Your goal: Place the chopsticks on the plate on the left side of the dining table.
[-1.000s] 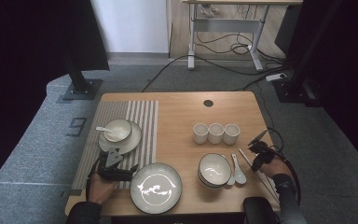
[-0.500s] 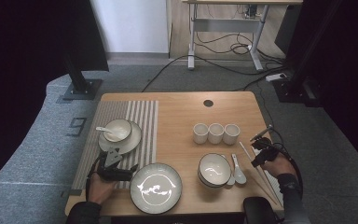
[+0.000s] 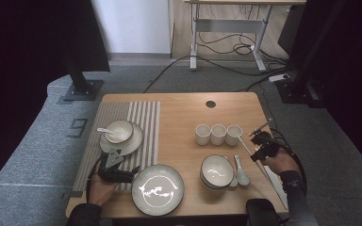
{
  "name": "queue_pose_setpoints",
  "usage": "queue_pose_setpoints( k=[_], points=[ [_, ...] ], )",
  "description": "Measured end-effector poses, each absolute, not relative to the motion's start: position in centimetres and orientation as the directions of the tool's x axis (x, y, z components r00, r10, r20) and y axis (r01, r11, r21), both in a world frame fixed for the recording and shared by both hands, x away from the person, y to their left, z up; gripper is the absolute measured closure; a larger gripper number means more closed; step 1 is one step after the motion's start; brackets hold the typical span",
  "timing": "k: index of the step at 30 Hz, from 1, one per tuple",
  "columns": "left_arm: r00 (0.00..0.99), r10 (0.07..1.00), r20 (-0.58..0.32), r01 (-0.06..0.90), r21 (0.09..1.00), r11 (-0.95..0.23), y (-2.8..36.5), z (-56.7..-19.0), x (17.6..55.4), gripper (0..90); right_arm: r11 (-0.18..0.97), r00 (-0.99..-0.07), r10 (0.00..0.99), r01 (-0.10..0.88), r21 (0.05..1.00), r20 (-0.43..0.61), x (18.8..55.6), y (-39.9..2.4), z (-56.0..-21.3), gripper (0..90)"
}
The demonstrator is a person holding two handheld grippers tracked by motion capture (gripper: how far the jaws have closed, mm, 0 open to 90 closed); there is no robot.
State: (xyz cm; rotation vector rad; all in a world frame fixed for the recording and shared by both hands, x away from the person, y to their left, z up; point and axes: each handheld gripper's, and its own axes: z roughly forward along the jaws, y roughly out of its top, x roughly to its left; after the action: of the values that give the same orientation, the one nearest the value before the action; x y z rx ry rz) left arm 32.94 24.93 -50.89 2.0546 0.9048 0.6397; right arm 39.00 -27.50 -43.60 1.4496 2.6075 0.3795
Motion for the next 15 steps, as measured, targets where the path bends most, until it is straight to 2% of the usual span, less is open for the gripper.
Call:
queue_pose_setpoints(
  k=[15],
  points=[
    [0.633, 0.766, 0.111, 0.377, 0.82, -0.43, 24.8, -50.7, 32.9, 0.2, 0.605, -0.628, 0.778, 0.739, 0.295, -0.021, 39.4, -24.8, -41.0, 84.7]
  ],
)
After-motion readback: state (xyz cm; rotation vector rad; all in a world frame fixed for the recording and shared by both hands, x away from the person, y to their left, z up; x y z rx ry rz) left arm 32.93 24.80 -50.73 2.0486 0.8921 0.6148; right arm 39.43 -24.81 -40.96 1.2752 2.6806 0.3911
